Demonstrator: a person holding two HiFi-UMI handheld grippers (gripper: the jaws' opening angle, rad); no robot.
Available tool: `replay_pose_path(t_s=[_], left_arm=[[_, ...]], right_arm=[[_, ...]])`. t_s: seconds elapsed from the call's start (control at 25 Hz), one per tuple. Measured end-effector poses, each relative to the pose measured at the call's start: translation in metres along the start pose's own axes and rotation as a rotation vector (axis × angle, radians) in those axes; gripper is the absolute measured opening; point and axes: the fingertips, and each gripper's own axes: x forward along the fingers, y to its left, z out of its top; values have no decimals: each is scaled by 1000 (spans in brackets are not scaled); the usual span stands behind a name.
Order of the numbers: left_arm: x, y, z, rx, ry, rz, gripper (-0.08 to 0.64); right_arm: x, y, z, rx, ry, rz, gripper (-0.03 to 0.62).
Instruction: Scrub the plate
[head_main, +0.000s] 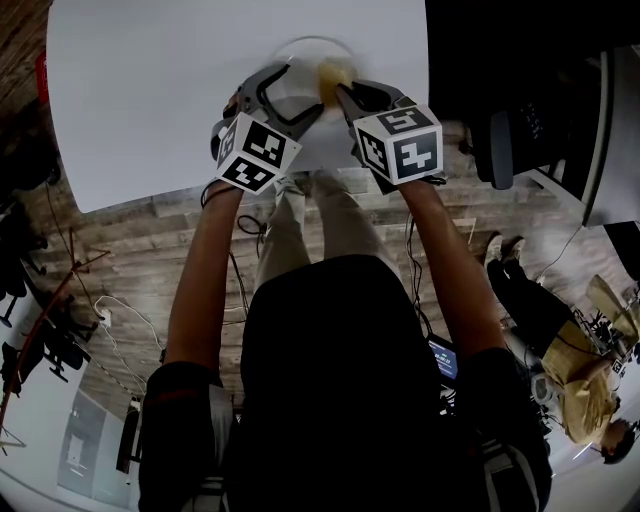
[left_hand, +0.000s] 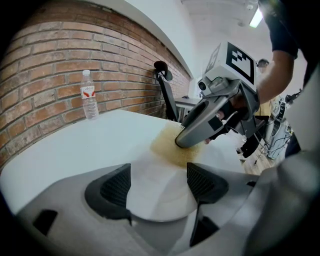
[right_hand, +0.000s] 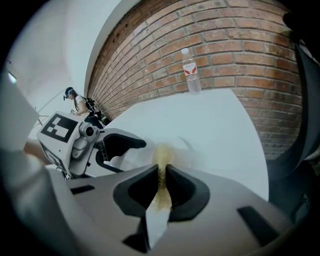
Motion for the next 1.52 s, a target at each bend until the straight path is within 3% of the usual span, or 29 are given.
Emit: replay_pose_path(t_s=[0.8,1.52], left_arm=[[0,2,1,0,-1,2,339],[1,0,-2,0,-1,3,339]], right_arm=[[-1,-2,-2,7,6,8,41],[-14,-27,-8,62,-12,-44,41]])
